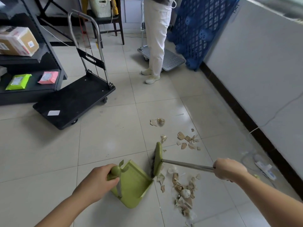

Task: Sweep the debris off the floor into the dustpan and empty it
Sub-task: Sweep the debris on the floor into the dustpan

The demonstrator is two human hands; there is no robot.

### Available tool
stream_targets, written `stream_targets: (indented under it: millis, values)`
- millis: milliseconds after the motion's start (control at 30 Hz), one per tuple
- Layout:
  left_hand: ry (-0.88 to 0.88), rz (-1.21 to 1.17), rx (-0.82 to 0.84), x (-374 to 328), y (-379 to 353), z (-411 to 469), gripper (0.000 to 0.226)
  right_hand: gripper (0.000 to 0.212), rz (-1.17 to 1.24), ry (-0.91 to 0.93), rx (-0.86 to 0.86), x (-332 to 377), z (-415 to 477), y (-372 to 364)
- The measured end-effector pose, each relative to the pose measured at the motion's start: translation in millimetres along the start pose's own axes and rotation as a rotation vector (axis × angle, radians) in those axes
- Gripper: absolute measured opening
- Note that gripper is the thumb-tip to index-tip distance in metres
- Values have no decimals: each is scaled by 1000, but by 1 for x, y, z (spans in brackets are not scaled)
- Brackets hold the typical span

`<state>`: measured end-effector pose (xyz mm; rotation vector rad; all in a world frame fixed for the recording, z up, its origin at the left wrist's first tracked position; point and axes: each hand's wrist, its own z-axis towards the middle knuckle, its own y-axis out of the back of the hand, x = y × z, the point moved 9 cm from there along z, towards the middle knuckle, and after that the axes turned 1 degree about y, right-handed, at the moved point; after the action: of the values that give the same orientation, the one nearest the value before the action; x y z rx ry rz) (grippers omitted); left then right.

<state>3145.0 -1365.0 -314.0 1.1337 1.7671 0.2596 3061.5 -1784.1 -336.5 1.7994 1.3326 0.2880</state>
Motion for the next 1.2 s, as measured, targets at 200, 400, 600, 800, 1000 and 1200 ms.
stream_targets:
  millis: [200, 400, 600, 800, 1000, 1200]
  values:
    - [-6, -17, -72, -23, 12, 17, 7, 28, 11, 76, -79, 32, 19, 20]
    - [7, 6, -109, -31, 34, 35, 10, 26, 71, 125, -121, 72, 36, 31]
    - [25, 27, -116, -28, 61, 69, 9, 29, 171, 127, -77, 111, 62, 29]
    - [36, 40, -108, -21, 80, 102, 10, 33, 291, 33, 35, 116, 92, 18]
    - [0, 47, -77, -30, 88, 124, 7, 34, 427, -128, 178, 70, 94, -14]
    - [-16, 24, -25, -42, 85, 134, 10, 38, 500, -248, 262, 13, 63, -49]
